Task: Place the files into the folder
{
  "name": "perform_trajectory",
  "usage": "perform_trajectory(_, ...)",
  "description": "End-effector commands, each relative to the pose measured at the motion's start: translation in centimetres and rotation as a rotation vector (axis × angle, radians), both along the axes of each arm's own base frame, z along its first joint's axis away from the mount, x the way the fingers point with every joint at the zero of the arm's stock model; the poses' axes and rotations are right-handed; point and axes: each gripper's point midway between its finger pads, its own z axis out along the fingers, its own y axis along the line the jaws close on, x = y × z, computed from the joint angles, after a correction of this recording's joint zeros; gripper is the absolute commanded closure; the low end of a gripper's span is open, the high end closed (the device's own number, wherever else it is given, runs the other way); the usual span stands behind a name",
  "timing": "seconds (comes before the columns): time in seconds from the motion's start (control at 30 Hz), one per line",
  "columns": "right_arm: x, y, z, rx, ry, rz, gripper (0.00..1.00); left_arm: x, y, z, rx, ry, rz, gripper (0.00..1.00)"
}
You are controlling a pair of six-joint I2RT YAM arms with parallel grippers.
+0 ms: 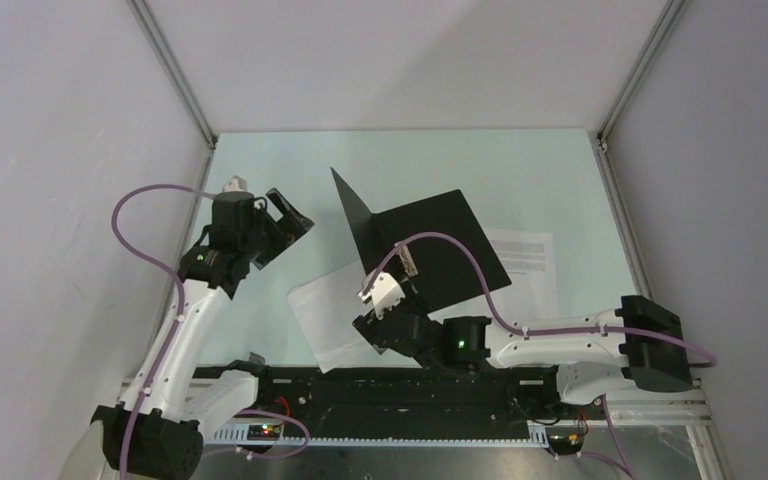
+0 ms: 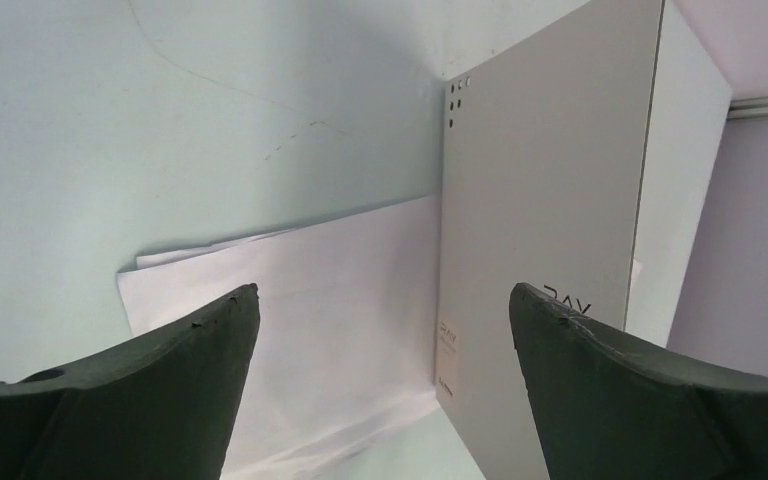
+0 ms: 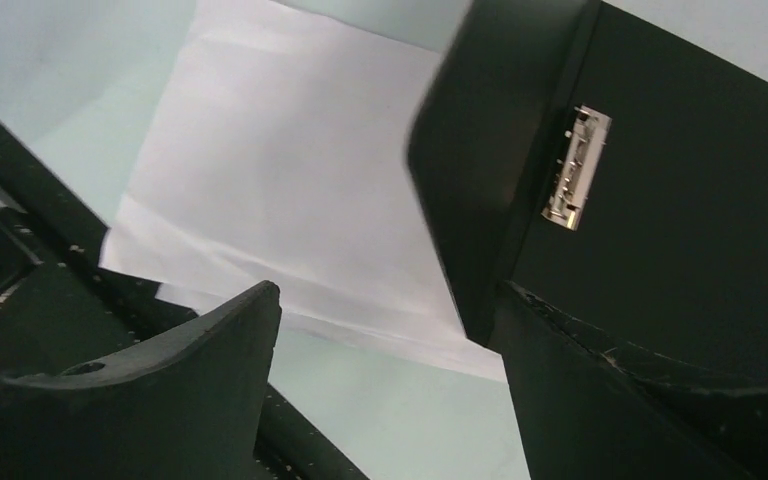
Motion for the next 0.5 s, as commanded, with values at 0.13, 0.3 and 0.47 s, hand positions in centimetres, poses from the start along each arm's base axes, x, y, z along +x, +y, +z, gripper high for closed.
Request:
perform_trajectory(0.13,-1.7,1.5,5.0,0.213,0.072,0.118,0.15,-0.1,1.4,0.8,0.062,-0.048,0.006,0.0)
perform_trajectory(0.3,-3.0,1.1,6.5,0.256,0.111,0.18,0.12,-0.8,0.7,1.6,0.009,-0.065,-0.027,0.0)
perform_trajectory(0.47,-0.7,-0.7,8.0,0.296,0.159,0.084,0.11,-1.5,0.3,1.6,-0.008,-0.063,-0.045,0.0)
